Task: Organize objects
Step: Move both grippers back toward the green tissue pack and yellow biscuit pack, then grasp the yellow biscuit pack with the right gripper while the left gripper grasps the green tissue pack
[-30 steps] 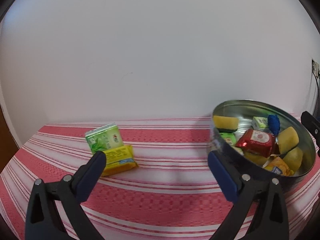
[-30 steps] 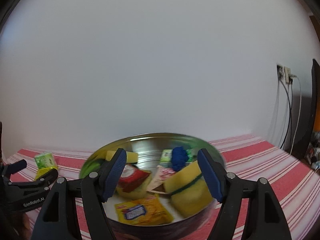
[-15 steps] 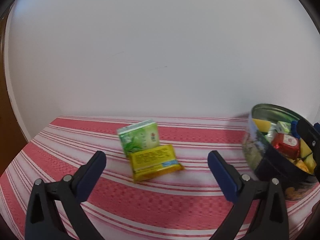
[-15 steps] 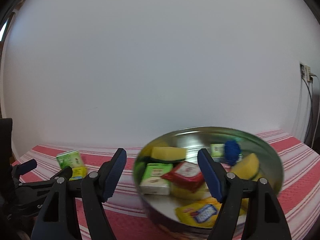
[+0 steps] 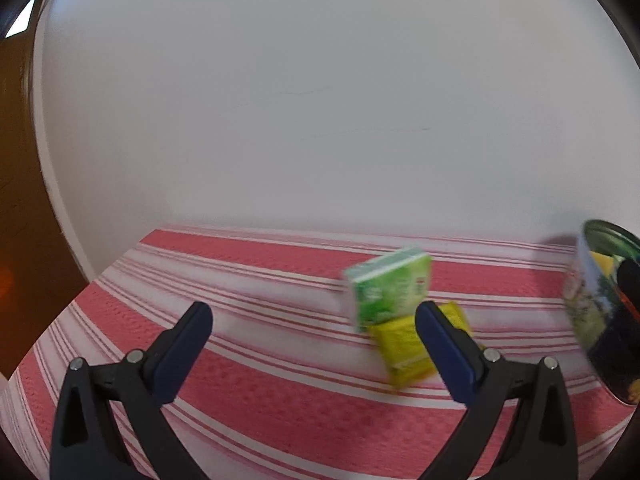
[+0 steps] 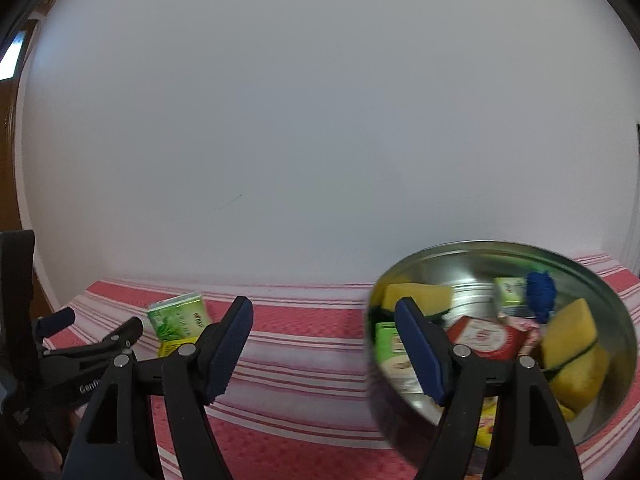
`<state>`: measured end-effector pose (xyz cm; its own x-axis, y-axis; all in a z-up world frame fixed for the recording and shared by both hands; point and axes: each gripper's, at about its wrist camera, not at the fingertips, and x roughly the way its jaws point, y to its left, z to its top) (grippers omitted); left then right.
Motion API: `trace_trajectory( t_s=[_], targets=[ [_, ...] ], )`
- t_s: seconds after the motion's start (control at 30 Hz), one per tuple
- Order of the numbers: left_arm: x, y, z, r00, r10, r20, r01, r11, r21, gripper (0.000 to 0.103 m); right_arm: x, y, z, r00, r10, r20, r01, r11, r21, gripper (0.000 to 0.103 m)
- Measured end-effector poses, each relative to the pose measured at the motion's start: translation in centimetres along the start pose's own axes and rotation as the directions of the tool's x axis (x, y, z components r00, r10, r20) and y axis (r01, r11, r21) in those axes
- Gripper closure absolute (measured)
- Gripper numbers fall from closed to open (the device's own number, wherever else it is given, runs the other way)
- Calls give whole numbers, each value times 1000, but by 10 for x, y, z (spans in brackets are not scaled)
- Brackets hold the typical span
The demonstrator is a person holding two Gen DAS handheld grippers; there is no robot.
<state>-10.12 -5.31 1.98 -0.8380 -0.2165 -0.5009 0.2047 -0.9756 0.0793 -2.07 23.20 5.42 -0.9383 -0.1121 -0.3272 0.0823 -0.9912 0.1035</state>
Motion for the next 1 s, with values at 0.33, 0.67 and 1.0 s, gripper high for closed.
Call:
trace_trajectory(
  t_s=[0.33, 0.67, 1.0],
  targets=[
    [27, 35, 4, 996, 43, -74, -47, 997, -55, 0, 41, 33, -2, 986, 89, -144, -90, 996, -3, 27],
    [44, 49, 7, 994, 49, -101, -53, 998, -39, 0, 77, 72, -10, 936, 158, -314, -170, 985, -11, 27],
    [56, 64, 8, 990, 64, -128, -70, 997, -44, 0, 107, 106, -23, 866, 180, -467, -211, 977, -15, 27]
  ],
)
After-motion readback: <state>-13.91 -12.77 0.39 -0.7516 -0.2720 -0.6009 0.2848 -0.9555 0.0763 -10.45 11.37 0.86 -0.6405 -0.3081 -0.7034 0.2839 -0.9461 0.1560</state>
